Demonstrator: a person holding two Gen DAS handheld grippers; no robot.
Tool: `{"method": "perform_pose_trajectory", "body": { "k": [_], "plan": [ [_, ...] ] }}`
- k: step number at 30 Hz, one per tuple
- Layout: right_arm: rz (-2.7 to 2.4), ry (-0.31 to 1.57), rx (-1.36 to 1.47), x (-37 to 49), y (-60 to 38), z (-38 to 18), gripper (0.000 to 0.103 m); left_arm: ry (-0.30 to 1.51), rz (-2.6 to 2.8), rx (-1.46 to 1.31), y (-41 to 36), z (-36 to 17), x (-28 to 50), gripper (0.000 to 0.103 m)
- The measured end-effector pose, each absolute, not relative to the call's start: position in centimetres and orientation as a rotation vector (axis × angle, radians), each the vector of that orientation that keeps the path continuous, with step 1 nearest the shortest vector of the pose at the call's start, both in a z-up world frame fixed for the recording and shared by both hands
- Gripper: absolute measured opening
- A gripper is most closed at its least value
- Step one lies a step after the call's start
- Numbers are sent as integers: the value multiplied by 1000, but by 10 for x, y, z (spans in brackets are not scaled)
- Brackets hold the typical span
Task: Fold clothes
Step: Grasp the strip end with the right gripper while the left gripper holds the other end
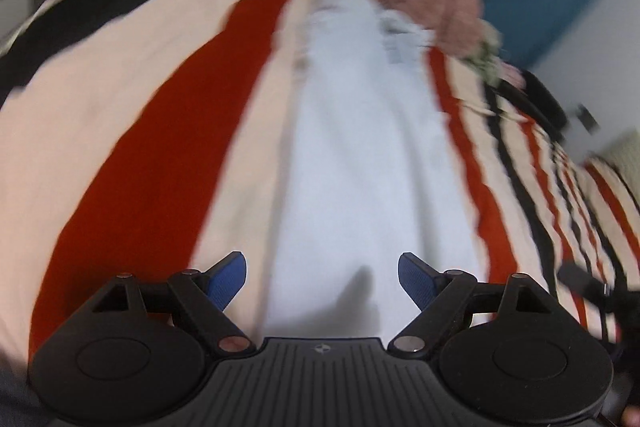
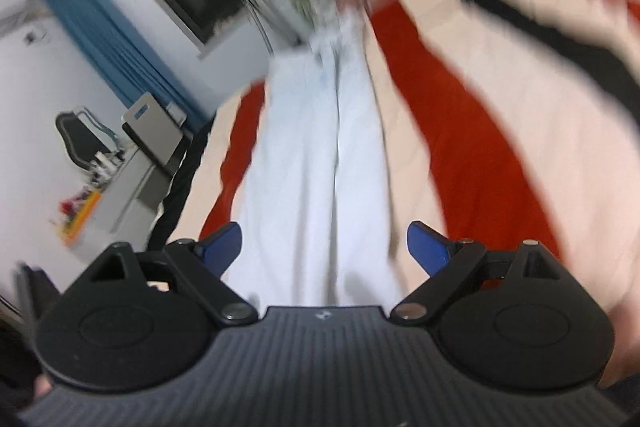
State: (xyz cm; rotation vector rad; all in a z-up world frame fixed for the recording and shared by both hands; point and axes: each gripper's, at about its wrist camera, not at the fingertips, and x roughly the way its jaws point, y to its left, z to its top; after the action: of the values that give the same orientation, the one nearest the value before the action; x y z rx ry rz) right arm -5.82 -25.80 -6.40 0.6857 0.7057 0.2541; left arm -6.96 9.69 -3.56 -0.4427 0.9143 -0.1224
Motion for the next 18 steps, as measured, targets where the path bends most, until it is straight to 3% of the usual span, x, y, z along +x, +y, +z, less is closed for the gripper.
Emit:
{"method": "perform_pose_trajectory", "body": {
  "k": [7, 9, 11, 13, 15, 18],
  "plan": [
    [187, 927, 920, -38, -266, -113, 77, 988, -143, -584, 113, -56, -64, 84],
    [191, 966, 976, -39, -264, -122, 73, 992, -167, -600, 113, -57, -67, 78],
    [206, 988, 1011, -41, -262, -126, 68, 1004, -196, -631, 113, -60, -71, 62],
    [219, 999, 1026, -46, -260, -126, 57, 1016, -214, -663, 115, -64, -75, 54],
    [209, 1003, 1016, -52, -258, -125, 51, 1015, -215, -677, 117, -64, -81, 51],
    [139, 995, 943, -59, -255, -120, 51, 1034, -212, -694, 114, -68, -87, 52]
  ]
}}
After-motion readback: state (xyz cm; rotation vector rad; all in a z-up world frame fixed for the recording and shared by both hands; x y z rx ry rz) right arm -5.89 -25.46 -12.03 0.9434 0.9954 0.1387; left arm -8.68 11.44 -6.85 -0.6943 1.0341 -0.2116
